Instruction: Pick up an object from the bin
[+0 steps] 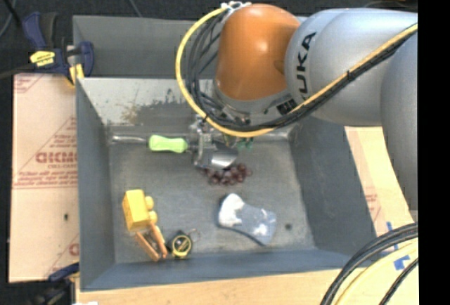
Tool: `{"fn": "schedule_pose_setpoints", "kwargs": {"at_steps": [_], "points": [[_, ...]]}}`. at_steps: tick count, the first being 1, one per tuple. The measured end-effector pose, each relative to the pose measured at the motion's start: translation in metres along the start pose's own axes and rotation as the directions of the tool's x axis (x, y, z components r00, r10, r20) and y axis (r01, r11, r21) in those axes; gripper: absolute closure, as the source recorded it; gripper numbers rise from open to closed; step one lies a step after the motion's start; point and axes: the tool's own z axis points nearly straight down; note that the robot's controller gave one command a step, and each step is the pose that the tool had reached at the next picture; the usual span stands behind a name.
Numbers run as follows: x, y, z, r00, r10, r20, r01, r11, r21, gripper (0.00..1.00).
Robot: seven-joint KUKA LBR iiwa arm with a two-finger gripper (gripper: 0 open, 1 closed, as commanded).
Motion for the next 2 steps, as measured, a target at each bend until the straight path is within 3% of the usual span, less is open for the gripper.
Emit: {"fn": "schedule_pose_setpoints", "kwargs": {"at_steps": [1,2], "points": [[0.0,0.0,0.0,1.0,0.0,0.0,0.0,1.0,0.0,1.0],[0.001,-0.003,-0.036,1.0,0.011,-0.005,-0.011,1.0,0.0,1.0]]}}
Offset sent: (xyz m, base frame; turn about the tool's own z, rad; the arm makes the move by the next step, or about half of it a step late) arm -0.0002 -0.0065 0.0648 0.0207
